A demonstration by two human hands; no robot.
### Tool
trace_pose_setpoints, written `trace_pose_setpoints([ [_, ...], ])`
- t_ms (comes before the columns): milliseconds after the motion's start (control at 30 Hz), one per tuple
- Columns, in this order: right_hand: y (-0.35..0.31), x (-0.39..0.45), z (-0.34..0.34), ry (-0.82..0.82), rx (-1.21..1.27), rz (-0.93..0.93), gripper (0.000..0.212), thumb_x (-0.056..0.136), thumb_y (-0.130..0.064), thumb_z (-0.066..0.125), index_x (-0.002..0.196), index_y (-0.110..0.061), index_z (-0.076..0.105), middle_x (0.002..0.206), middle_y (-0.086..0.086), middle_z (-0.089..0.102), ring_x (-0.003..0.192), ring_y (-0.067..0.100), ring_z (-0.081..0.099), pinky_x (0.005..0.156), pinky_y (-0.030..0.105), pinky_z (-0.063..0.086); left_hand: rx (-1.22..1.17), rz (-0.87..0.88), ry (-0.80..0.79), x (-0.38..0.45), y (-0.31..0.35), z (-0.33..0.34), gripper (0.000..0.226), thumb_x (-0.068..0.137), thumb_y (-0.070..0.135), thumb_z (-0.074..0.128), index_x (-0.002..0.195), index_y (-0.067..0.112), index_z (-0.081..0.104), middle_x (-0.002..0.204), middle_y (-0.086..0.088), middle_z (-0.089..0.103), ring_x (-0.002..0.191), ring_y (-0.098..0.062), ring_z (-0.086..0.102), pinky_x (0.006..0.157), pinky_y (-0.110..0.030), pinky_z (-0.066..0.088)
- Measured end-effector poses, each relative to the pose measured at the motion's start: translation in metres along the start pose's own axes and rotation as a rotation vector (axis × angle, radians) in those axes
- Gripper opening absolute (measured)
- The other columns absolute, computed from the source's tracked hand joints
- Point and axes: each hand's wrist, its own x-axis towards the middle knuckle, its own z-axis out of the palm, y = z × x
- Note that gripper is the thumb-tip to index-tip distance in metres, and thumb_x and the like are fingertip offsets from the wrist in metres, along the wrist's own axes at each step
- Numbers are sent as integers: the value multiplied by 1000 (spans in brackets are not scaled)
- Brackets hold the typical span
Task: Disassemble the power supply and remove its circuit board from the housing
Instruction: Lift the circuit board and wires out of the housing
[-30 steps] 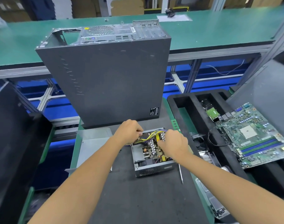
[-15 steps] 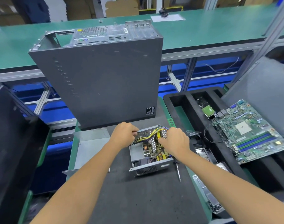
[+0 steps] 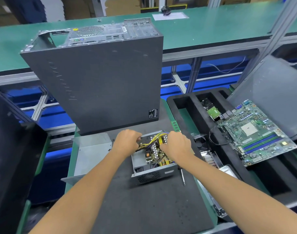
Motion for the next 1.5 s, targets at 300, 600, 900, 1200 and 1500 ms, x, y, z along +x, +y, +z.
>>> trace_pose_setpoints([
  [300,10,13,5,-96,107,62,39,76,-28,65,55,-14,34,51,-1,40,44,16,37,45,22,31,28,22,-1,-2,-4,1,30,70,-4,50,60,19,34,53,9,33,59,-20,37,47,-27,21],
  [600,59,30,-21,-61,420,95,52,84,-51,63,55,-18,34,52,-2,35,49,16,37,54,30,32,35,-1,0,-3,-1,5,26,69,-3,48,63,20,38,59,7,40,62,-21,42,52,-27,27],
  [900,59,33,0,-689,874,326,112,68,-64,75,151,-11,21,158,6,25,143,27,27,111,46,33,-4,-24,-1,0,3,6,35,77,0,47,57,21,28,58,8,35,61,-20,41,52,-27,27],
  [1200,47,36,4,-638,847,400,89,62,-51,85,133,-17,44,146,7,43,123,26,46,89,42,48,-92,8,-49,4,-3,1,10,88,10,48,85,19,53,80,2,61,76,-22,55,61,-31,40],
  [1500,49,27,10,-499,885,364,114,53,-55,87,141,-7,33,142,9,43,112,23,46,88,43,43,-248,51,-245,6,-7,-2,20,94,14,44,111,21,53,95,-6,63,85,-25,55,70,-38,46],
])
